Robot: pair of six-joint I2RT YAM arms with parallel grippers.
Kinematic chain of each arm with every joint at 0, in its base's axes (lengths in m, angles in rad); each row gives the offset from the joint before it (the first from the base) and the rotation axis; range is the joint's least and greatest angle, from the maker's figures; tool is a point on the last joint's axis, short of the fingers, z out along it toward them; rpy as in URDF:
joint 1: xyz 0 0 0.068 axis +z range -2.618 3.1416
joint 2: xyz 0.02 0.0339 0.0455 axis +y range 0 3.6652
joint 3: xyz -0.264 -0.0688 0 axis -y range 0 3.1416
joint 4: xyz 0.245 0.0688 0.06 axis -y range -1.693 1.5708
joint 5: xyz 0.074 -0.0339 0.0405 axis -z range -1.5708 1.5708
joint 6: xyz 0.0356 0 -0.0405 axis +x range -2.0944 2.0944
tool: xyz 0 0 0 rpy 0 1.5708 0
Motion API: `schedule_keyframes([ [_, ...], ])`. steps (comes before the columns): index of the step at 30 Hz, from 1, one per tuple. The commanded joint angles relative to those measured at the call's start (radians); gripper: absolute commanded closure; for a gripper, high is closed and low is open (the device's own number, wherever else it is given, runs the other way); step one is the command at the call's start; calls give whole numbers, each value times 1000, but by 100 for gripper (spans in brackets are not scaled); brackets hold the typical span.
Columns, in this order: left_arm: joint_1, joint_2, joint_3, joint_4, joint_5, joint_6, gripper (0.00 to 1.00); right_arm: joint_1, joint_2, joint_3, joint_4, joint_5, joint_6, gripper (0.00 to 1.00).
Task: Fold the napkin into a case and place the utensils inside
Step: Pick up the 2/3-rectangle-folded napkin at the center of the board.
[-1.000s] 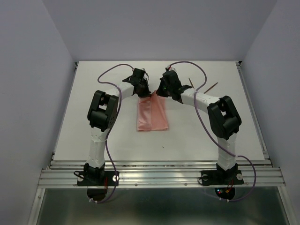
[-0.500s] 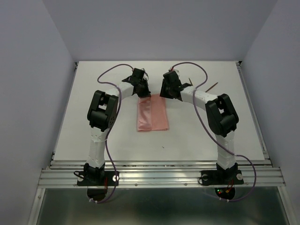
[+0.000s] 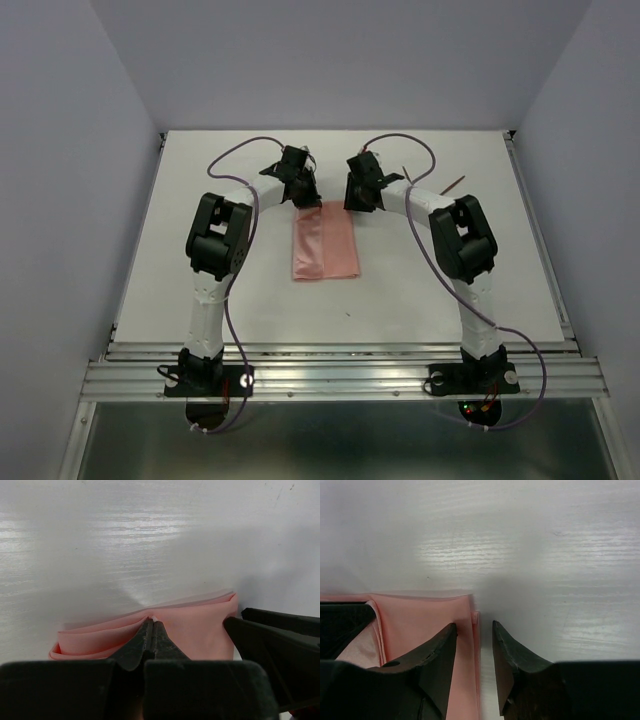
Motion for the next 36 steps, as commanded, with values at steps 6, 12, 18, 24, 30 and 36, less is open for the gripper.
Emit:
schedule_keyframes([
  [6, 7, 5, -38, -62, -15, 20, 100, 8, 59, 65, -31, -43, -22, 65],
  [12, 7, 5, -38, -62, -15, 20, 100, 8, 68, 71, -31, -47, -14, 75],
  [18, 7, 1, -44, -59, -17, 18, 100, 8, 65, 82, -29, -58, -8, 99],
  [24, 7, -2, -46, -57, -17, 17, 100, 8, -7, 61, 12, -85, -12, 99],
  [30, 7, -2, -53, -54, -17, 15, 100, 26, -76, 29, 41, -104, 4, 99],
  [36, 7, -5, -59, -50, -17, 10, 100, 45, -81, 39, 43, -113, 7, 99],
])
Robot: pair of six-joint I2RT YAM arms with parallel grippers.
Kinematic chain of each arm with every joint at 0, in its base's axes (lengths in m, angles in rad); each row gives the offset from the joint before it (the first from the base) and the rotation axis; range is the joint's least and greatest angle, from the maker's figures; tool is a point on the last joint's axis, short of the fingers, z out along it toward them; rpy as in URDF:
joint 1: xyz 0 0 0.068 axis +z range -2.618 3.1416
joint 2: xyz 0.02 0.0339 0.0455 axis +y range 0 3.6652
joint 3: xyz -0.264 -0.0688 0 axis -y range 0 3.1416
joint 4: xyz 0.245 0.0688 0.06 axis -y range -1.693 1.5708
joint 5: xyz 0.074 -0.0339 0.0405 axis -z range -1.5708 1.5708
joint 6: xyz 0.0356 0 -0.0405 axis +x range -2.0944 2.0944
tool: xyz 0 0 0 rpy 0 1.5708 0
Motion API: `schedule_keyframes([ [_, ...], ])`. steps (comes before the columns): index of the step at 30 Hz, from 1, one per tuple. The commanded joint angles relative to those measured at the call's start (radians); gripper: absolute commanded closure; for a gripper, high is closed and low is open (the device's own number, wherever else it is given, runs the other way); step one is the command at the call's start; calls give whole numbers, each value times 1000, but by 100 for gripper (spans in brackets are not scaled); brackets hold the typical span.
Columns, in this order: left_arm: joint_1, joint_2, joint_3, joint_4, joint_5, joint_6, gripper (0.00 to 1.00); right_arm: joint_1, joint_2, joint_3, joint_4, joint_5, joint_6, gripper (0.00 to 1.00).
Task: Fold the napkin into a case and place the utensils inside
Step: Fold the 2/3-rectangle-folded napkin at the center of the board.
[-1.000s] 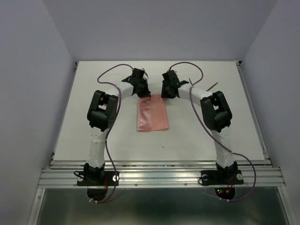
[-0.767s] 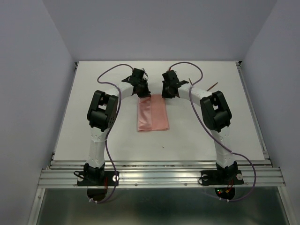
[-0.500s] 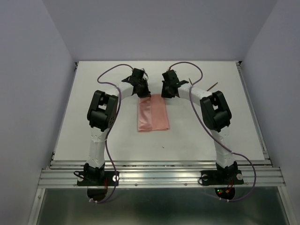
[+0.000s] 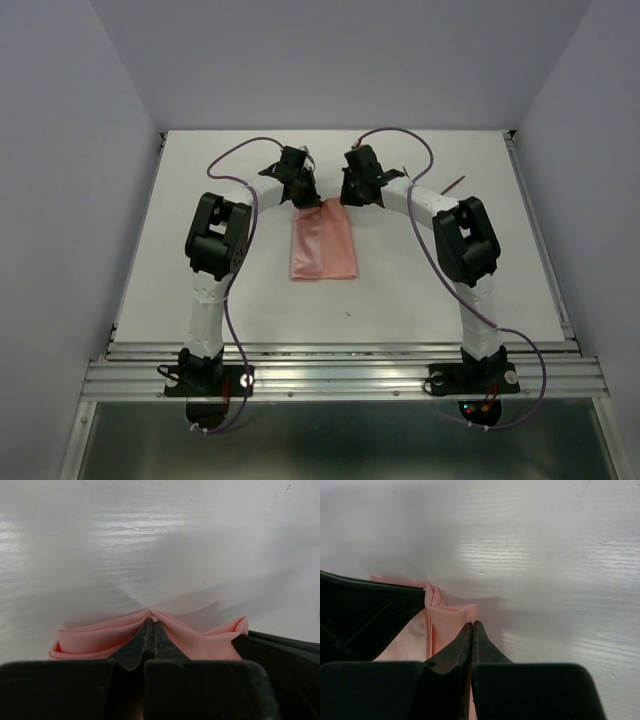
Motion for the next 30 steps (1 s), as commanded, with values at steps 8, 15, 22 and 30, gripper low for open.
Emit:
schedule_keyframes([
  [8, 6, -6, -52, -68, -33, 7, 100, 65, -42, 28, 34, -42, 19, 99],
  [15, 6, -10, -67, -57, -22, 1, 100, 93, -9, 60, 31, -62, 43, 99],
  [22, 6, -27, -94, -39, 4, -20, 100, 93, 52, 100, 28, -78, 121, 99],
  [30, 6, -47, -98, -35, 24, -34, 100, 102, 118, 118, 37, -119, 183, 99],
])
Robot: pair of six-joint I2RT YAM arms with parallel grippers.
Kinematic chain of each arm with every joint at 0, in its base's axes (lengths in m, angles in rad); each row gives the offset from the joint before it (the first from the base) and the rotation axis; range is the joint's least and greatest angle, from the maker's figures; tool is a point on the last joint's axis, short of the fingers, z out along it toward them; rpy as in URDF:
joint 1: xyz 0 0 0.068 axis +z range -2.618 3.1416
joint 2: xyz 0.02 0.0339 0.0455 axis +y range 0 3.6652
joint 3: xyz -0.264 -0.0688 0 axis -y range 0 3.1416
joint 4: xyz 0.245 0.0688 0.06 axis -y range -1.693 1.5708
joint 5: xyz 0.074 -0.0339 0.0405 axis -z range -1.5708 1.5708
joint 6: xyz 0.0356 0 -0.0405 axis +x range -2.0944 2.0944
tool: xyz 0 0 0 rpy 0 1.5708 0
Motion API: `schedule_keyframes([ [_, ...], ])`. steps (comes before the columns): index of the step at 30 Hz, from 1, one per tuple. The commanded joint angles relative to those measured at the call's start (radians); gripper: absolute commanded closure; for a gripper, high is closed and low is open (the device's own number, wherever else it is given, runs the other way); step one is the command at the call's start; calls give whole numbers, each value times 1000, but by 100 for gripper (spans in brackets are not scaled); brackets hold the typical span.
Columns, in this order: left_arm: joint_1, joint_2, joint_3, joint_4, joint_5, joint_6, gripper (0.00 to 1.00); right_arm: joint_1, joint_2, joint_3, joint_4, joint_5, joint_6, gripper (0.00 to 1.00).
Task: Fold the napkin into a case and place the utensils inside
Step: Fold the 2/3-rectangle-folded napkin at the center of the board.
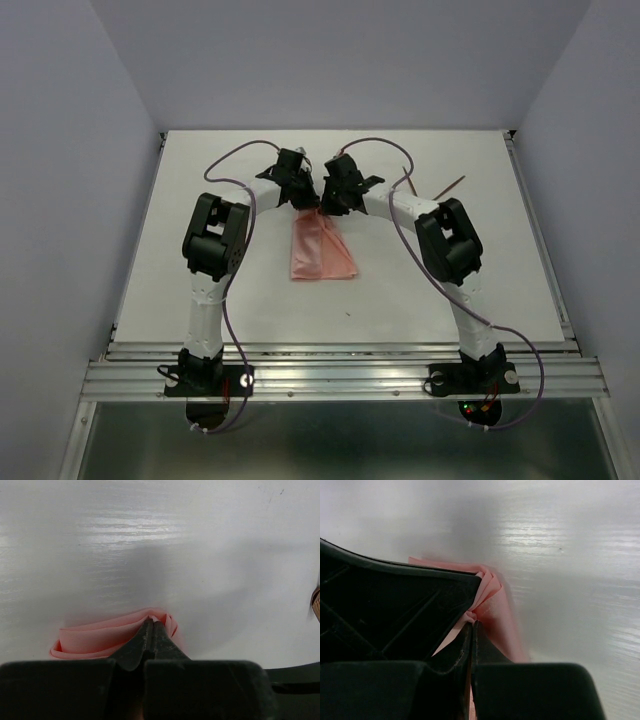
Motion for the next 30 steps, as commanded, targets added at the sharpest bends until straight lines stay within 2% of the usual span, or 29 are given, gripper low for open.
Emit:
schedule_keyframes([
  [1, 0, -34, -44, -96, 2, 1, 100, 17, 41, 43, 35, -36, 56, 99],
  [13, 15, -120, -41, -106, 37, -13, 100, 17, 83, 1, -27, 79, 83, 99],
  [16, 41, -163, -43, -77, 133, -17, 100, 17, 80, -23, -27, 94, 83, 99],
  [19, 58, -206, -40, -67, 172, -14, 100, 17, 69, -43, -27, 111, 74, 99],
  [25, 81, -245, -27, -109, 164, 15, 100, 17, 52, -53, -27, 126, 54, 99],
  [30, 102, -277, -90, -93, 161, 29, 100, 17, 41, -54, -27, 132, 37, 99],
])
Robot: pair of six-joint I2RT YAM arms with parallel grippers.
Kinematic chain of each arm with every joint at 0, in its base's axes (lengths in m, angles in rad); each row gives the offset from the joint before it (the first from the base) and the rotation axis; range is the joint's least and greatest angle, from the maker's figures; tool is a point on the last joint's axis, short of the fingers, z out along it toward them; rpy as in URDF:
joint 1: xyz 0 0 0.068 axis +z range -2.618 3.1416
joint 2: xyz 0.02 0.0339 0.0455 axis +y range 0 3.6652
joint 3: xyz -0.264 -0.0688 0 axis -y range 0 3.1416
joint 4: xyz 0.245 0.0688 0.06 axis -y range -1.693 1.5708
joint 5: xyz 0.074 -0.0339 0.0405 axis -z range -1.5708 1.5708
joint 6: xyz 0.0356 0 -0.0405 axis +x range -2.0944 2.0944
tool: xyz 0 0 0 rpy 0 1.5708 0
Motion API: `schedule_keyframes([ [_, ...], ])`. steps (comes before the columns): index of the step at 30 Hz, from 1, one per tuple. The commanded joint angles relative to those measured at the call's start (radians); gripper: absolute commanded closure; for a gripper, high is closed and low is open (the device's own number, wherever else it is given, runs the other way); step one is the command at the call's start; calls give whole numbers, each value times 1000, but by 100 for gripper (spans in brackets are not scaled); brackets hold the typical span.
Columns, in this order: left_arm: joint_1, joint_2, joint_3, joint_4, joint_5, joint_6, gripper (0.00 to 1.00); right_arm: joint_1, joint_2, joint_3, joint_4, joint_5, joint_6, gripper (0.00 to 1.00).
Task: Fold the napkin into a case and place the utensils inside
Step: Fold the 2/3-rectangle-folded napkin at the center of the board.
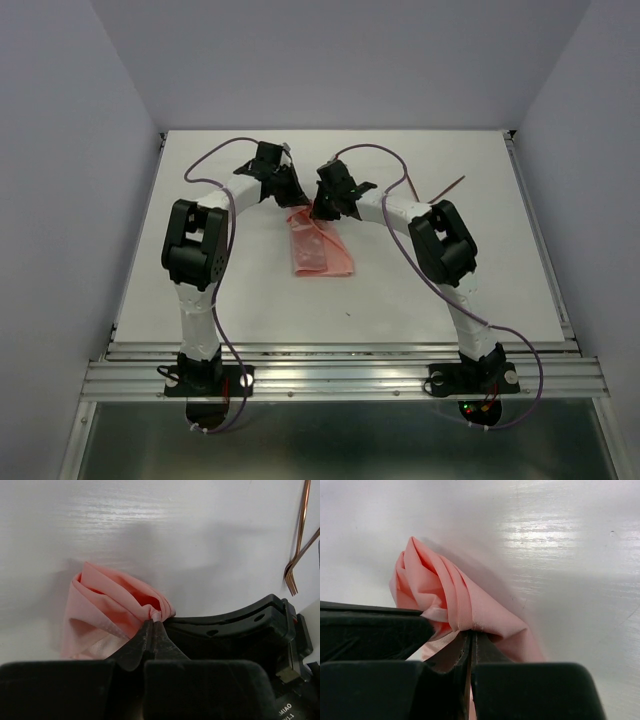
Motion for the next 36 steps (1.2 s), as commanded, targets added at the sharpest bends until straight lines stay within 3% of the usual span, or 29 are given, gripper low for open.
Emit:
schedule_keyframes([
  [1, 20, -122, -25, 13, 53, 41, 100, -14, 7, -43, -79, 108, -47, 99],
  [5, 20, -97, -27, 4, 73, 52, 100, -14, -7, -39, -79, 111, -55, 99],
  [10, 20, -100, -36, 21, 76, 52, 84, -14, -24, -37, -77, 105, -59, 99],
  [14, 18, -83, -16, 25, 86, 49, 83, -14, -47, -37, -71, 92, -61, 99],
  [16, 17, -56, 15, 21, 91, 47, 77, -14, -65, -43, -54, 74, -73, 99],
  [22, 9, 6, 73, 27, 126, 18, 73, -14, -97, -54, -40, 56, -88, 99],
  [27, 6, -23, 75, 59, 119, 4, 59, -14, -107, -65, -40, 56, -88, 99],
  [29, 6, -42, 68, 59, 96, 11, 59, -14, -113, -68, -40, 54, -88, 99],
  [30, 6, -42, 68, 54, 85, 11, 59, -14, -113, -69, -40, 54, -88, 99],
  [34, 8, -59, 52, 9, 22, 47, 100, -14, -142, -81, -40, 68, -88, 99],
  [36, 8, -59, 38, -18, 2, 67, 100, -14, -157, -85, -40, 74, -95, 99],
])
